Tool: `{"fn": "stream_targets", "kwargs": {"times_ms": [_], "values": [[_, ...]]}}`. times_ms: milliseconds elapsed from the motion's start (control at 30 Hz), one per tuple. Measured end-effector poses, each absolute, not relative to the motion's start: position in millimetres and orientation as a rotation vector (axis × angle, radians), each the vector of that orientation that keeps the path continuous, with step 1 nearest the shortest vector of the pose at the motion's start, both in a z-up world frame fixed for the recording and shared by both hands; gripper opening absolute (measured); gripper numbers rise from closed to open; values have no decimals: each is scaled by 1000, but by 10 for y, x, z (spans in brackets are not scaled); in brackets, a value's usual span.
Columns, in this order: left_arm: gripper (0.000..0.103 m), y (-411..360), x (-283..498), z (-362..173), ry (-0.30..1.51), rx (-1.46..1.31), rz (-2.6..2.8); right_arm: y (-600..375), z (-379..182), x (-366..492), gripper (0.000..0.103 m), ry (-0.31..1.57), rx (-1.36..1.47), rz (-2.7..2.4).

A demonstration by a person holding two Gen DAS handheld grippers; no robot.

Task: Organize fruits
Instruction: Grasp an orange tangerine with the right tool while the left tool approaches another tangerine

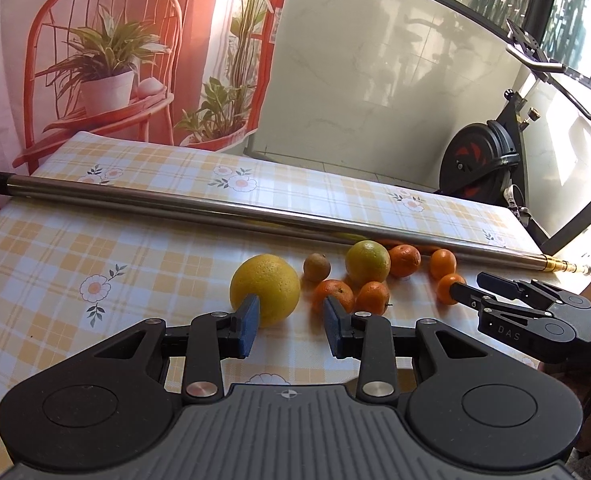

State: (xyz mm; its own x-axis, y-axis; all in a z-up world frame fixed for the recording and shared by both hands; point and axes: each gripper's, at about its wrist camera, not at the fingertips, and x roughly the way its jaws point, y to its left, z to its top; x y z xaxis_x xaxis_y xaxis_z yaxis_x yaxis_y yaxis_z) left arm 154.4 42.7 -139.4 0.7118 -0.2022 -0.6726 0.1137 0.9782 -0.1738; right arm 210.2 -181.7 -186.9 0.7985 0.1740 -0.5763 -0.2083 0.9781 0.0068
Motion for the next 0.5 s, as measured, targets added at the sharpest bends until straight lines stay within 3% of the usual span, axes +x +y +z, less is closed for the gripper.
{"fn": "stream_targets", "kwargs": {"times_ms": [500], "values": [[37, 210, 1694, -1521, 804, -80, -205, -1875, -2194, 2379, 44, 645, 10, 180]]}}
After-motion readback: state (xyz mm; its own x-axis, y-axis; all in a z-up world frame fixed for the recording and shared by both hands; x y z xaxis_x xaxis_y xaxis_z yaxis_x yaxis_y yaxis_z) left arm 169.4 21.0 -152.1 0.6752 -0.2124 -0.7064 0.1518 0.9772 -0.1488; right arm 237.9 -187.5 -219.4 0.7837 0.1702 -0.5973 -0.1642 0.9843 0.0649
